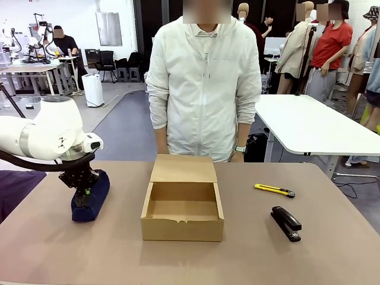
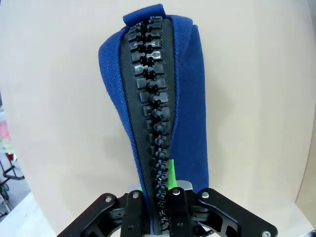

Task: Pack the items into the box.
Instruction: Pick up the item specified by the human and place it in the Mailer Box.

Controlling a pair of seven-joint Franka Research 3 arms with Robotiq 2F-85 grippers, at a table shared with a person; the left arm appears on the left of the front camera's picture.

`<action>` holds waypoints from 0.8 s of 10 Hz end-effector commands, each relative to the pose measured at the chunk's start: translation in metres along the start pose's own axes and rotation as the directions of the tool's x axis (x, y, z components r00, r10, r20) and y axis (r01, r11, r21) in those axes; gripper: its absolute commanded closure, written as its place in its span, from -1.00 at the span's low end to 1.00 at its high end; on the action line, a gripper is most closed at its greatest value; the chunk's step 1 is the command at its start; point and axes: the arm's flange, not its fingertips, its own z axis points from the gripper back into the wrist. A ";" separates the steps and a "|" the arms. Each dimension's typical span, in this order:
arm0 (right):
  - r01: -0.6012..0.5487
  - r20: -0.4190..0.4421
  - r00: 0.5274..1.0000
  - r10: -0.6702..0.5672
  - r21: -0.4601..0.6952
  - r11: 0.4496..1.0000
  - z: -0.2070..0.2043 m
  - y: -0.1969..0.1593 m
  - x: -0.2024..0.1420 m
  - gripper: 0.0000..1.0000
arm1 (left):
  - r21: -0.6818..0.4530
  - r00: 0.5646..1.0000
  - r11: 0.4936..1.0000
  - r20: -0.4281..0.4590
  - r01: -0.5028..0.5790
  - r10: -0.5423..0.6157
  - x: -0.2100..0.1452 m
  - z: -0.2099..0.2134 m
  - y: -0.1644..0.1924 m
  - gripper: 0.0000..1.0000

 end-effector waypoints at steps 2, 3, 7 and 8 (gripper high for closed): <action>0.002 0.004 1.000 -0.002 0.022 1.000 0.000 0.002 0.001 -1.00 | 0.009 1.000 1.000 0.007 -0.004 0.004 -0.006 0.045 -0.003 1.00; 0.002 0.004 1.000 -0.002 0.022 1.000 0.000 0.002 0.001 -1.00 | 0.022 0.999 0.999 0.038 0.035 -0.036 -0.006 0.078 -0.002 1.00; 0.002 0.004 1.000 -0.002 0.022 1.000 0.000 0.002 0.001 -1.00 | -0.018 0.999 0.999 0.018 0.051 -0.051 -0.030 0.180 0.010 1.00; 0.002 0.004 1.000 -0.002 0.022 1.000 0.000 0.002 0.001 -1.00 | 0.000 0.995 0.997 0.054 0.081 -0.081 -0.020 0.161 -0.001 1.00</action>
